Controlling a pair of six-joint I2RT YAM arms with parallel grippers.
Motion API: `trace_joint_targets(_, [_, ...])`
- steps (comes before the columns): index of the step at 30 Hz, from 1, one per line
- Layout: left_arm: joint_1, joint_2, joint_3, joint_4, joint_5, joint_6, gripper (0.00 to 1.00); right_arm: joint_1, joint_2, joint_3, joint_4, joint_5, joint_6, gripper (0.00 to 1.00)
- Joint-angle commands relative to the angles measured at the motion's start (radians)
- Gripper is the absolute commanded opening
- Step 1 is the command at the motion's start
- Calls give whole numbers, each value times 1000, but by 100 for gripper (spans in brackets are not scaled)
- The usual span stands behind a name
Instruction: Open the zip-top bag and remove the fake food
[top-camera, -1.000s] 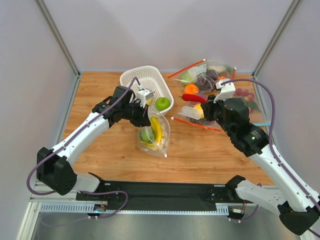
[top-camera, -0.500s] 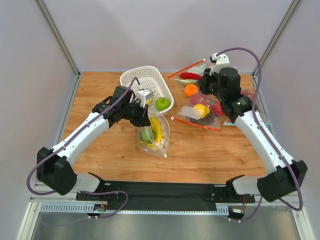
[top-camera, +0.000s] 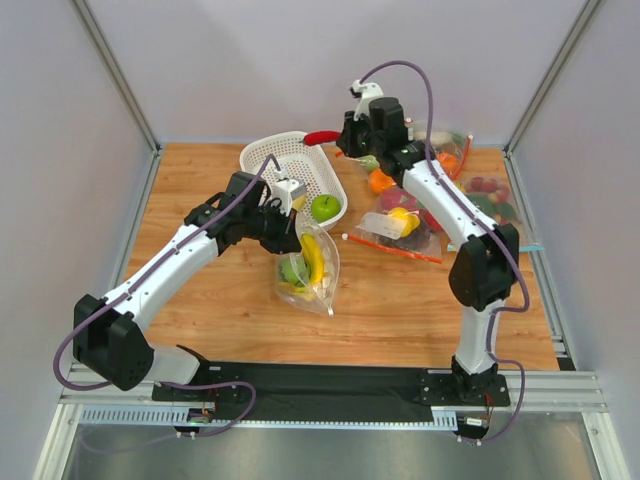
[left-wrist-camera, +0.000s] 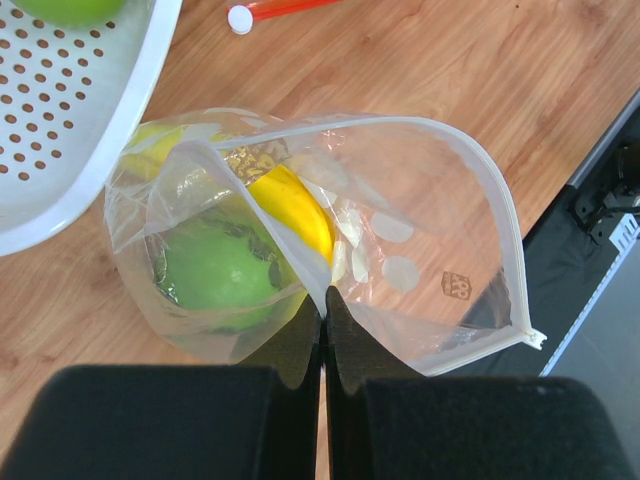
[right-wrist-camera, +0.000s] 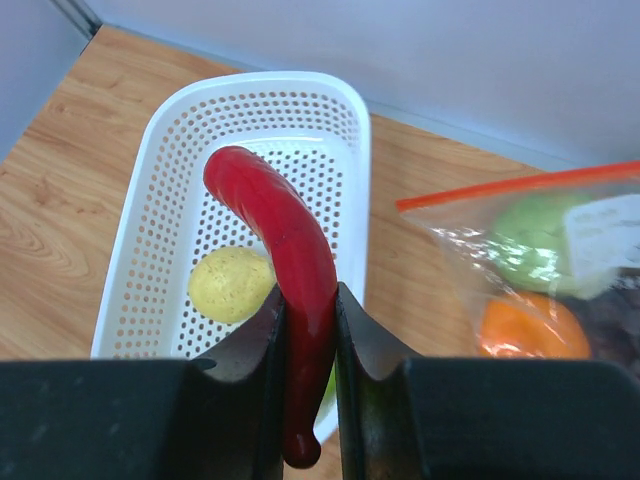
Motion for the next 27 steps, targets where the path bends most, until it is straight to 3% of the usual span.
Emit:
trace_joint_targets(1, [-3, -29, 35, 5, 10, 15, 0, 58, 107, 132, -44, -18, 6, 0])
trace_joint_targets(8, [-3, -33, 35, 5, 7, 19, 0, 86, 255, 250, -83, 0, 29, 4])
trace_joint_targets(12, [-3, -39, 36, 5, 10, 19, 0, 91, 281, 272, -104, -10, 24, 57])
trace_joint_targets(13, [-3, -39, 36, 5, 12, 19, 0, 91, 280, 272, -107, -13, 21, 64])
trace_joint_targets(15, [-3, -41, 36, 5, 13, 17, 0, 89, 275, 272, -109, -21, 9, 96])
trace_joint_targets(27, [1, -52, 36, 6, 10, 19, 0, 91, 41, 98, -49, 26, -37, 98])
